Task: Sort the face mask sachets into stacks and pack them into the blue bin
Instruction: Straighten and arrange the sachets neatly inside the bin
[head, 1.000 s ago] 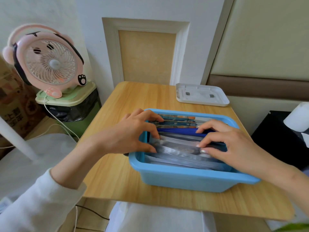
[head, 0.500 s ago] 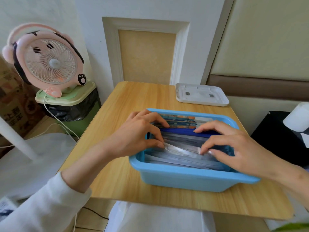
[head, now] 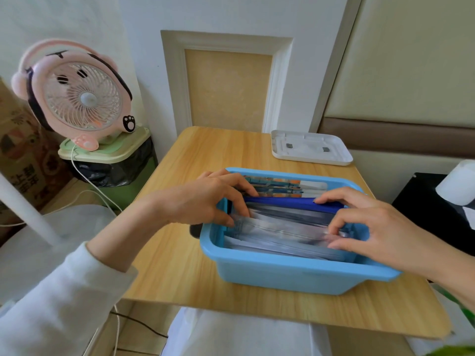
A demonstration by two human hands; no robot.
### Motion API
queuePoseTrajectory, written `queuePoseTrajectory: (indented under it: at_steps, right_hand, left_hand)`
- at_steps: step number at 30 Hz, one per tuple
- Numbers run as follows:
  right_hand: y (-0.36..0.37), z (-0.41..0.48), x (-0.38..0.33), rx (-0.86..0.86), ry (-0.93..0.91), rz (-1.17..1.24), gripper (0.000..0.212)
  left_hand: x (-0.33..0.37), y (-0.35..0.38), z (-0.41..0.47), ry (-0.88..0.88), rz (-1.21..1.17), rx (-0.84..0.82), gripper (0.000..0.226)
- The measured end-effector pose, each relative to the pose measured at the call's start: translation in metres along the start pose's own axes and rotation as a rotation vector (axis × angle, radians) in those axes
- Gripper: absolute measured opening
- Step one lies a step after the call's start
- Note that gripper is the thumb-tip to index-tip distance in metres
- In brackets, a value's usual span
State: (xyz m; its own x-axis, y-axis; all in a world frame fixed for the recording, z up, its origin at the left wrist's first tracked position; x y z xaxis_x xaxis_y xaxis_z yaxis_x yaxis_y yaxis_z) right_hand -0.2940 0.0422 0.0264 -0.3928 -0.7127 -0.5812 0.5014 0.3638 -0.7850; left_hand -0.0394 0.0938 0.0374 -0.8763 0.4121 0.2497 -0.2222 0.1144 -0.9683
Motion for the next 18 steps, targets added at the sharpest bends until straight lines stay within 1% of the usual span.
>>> queuePoseTrajectory:
  at_steps: [2,4,6,8,10,12,13,14,16,17,18]
  right_hand:
    - [-0.001,-0.003,0.002,0.018,0.013,-0.012,0.016]
    - [-0.001,-0.004,0.002,0.037,0.007,-0.009,0.015]
    - [-0.001,-0.004,0.001,0.051,0.004,-0.009,0.02]
    - [-0.003,-0.005,-0.001,0.053,0.001,0.012,0.028]
    - [-0.004,-0.007,-0.003,0.015,-0.024,0.05,0.031]
    - [-0.004,-0.008,-0.004,-0.054,-0.05,0.063,0.024]
    - [-0.005,-0.009,-0.005,-0.085,-0.052,0.074,0.015]
    - [-0.006,-0.009,-0.006,-0.118,-0.039,0.104,0.01]
    - [-0.009,-0.009,-0.006,-0.157,-0.02,0.138,0.029]
    - [-0.009,-0.009,-0.005,-0.159,-0.009,0.128,0.035]
    - [-0.009,-0.009,-0.005,-0.157,0.0,0.112,0.036]
  left_hand:
    - [0.003,0.002,0.0,-0.022,0.048,0.029,0.016]
    - [0.007,0.005,0.001,-0.03,0.101,0.118,0.014]
    - [0.009,0.008,0.001,-0.026,0.112,0.201,0.012]
    - [0.011,0.009,-0.001,0.009,0.093,0.255,0.021]
    - [0.014,0.008,-0.002,0.064,0.091,0.261,0.03]
    - [0.016,0.008,-0.001,0.111,0.13,0.192,0.026]
    - [0.015,0.007,0.0,0.116,0.125,0.128,0.023]
    - [0.012,0.006,0.0,0.112,0.098,0.054,0.021]
    - [0.005,0.001,0.0,0.102,0.014,-0.082,0.023]
    - [0.003,-0.002,0.0,0.104,-0.017,-0.141,0.024]
    - [0.001,-0.004,0.0,0.113,-0.026,-0.188,0.026]
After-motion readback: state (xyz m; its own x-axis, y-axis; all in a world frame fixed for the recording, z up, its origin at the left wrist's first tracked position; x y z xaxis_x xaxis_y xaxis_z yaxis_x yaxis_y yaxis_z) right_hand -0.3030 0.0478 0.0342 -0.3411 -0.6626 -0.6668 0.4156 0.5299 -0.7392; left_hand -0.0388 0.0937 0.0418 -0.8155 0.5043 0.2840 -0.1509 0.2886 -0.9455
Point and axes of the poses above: each hand's wrist, its own z-axis towards the middle knuckle, its own y-axis out of the palm, x = y × z, the point moved 4 cm from there along z, towards the middle knuckle, and after that the axes turned 10 degrees about z, right-handed, at the moved point
